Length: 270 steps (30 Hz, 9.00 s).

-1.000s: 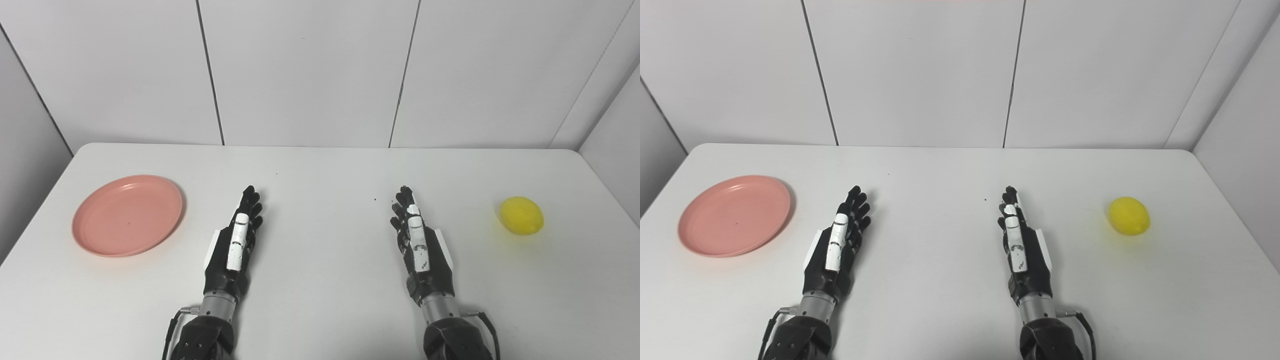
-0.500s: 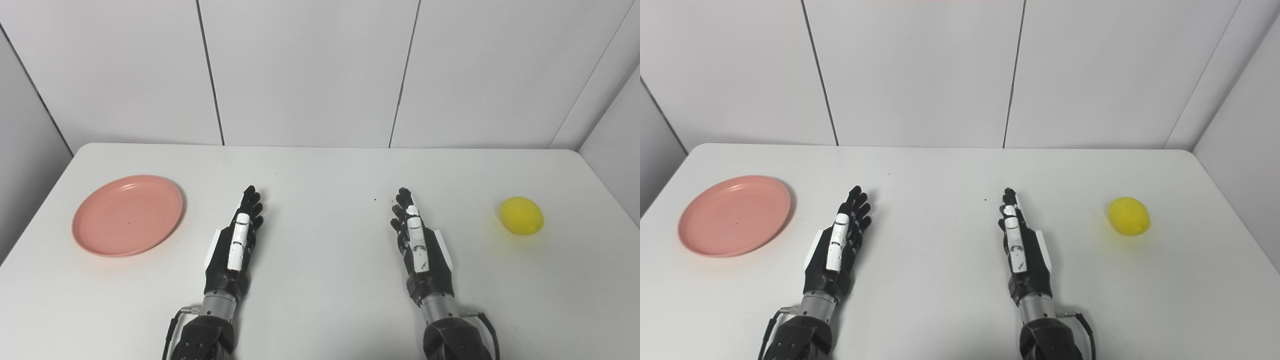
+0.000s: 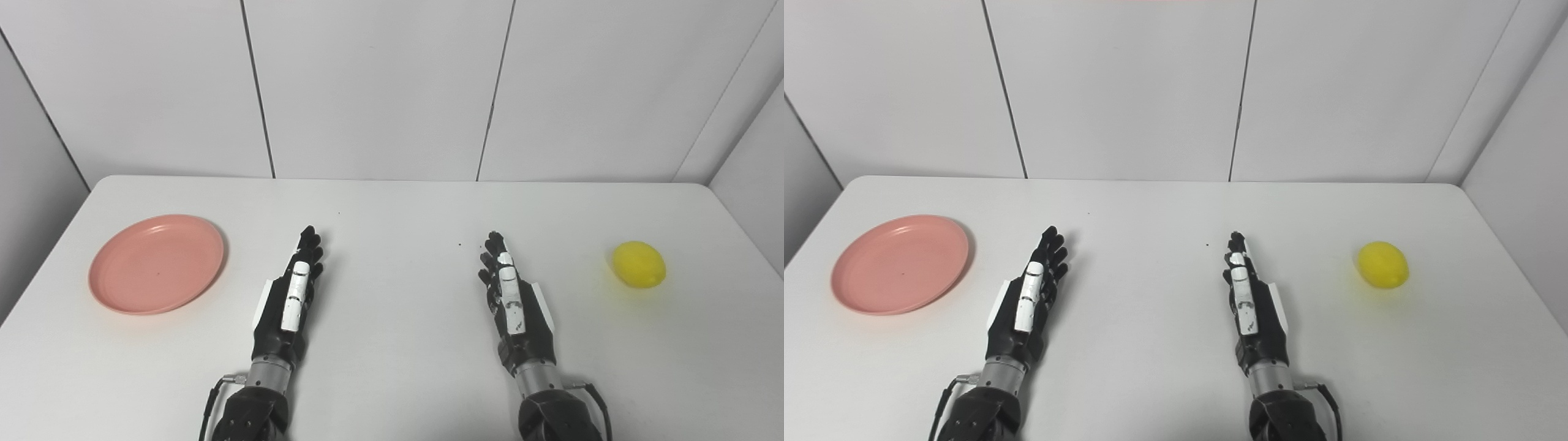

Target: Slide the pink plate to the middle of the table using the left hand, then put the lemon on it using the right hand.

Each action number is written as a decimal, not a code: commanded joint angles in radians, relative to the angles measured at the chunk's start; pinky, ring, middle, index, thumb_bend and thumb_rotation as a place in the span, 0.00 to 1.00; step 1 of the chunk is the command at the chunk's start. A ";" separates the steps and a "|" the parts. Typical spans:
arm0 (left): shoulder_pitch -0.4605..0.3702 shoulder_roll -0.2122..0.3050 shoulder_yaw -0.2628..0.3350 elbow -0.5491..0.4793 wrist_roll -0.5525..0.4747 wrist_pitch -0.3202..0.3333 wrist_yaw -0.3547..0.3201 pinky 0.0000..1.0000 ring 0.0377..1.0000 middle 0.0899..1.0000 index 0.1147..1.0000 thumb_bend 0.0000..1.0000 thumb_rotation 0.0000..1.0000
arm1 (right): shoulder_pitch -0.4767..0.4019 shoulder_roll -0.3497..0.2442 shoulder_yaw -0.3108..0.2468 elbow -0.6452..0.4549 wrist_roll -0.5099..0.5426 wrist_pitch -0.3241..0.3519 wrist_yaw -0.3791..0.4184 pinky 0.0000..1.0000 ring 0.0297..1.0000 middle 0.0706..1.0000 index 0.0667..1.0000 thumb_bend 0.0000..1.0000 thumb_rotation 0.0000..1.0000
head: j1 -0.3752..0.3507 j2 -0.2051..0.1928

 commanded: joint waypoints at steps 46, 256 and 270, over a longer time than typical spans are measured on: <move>-0.044 -0.057 -0.012 0.052 0.143 -0.228 0.141 0.87 0.85 0.86 0.85 0.70 1.00 | 0.019 -0.083 -0.032 0.003 0.078 -0.119 0.131 1.00 1.00 1.00 1.00 0.69 1.00 | 0.321 -0.150; -0.256 0.271 0.116 0.251 -0.189 0.099 -0.084 0.95 0.93 0.93 0.93 0.75 1.00 | 0.055 -0.113 -0.043 -0.166 0.100 -0.102 0.107 1.00 1.00 1.00 1.00 0.69 1.00 | 0.439 -0.180; -0.247 0.235 0.085 0.218 -0.196 0.132 -0.115 0.95 0.94 0.93 0.92 0.72 1.00 | 0.045 -0.089 -0.038 -0.127 0.097 -0.144 0.107 1.00 1.00 1.00 1.00 0.65 1.00 | 0.296 -0.113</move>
